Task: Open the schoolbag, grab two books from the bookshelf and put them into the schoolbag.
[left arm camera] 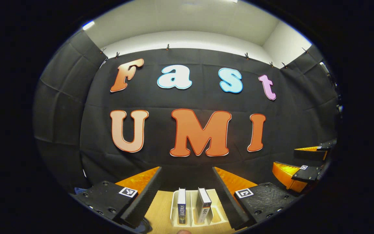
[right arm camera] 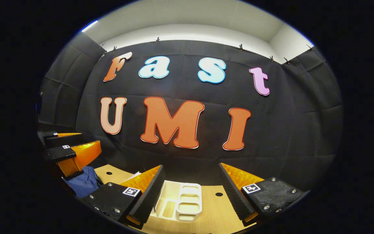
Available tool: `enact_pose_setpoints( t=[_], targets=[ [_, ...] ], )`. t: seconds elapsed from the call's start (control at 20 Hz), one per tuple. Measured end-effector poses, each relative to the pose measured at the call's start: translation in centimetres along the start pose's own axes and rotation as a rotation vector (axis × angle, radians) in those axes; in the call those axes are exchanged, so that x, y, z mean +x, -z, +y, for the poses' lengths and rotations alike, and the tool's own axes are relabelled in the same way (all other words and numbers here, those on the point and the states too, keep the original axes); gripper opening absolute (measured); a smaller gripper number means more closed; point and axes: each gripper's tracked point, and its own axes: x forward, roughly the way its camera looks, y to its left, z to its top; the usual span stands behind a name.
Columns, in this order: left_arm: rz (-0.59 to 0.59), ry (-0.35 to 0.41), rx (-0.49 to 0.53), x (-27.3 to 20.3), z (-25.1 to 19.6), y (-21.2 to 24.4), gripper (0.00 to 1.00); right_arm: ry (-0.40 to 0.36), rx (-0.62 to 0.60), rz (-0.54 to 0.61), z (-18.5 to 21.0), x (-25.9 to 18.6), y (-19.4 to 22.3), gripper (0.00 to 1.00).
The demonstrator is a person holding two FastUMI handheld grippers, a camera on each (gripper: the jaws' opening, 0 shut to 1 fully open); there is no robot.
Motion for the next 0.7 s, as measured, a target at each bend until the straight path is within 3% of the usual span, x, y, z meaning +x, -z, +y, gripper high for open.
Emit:
enact_pose_setpoints(
  t=[0.35, 0.5, 0.7],
  targets=[
    [-0.02, -0.092, 0.049, -0.8, 0.0, 0.6, 0.92, -0.063, 0.021, 0.018, -0.6, 0.3, 1.7, 0.98],
    [-0.003, -0.007, 0.034, 0.1, -1.8, 1.7, 0.93, -0.029, 0.025, 0.004, -0.6, 0.4, 1.8, 0.98],
    [-0.01, 0.051, 0.06, 0.5, 0.0, 1.5, 0.93, 0.019, 0.065, 0.01, 0.7, 1.3, 2.3, 0.98]
  ],
)
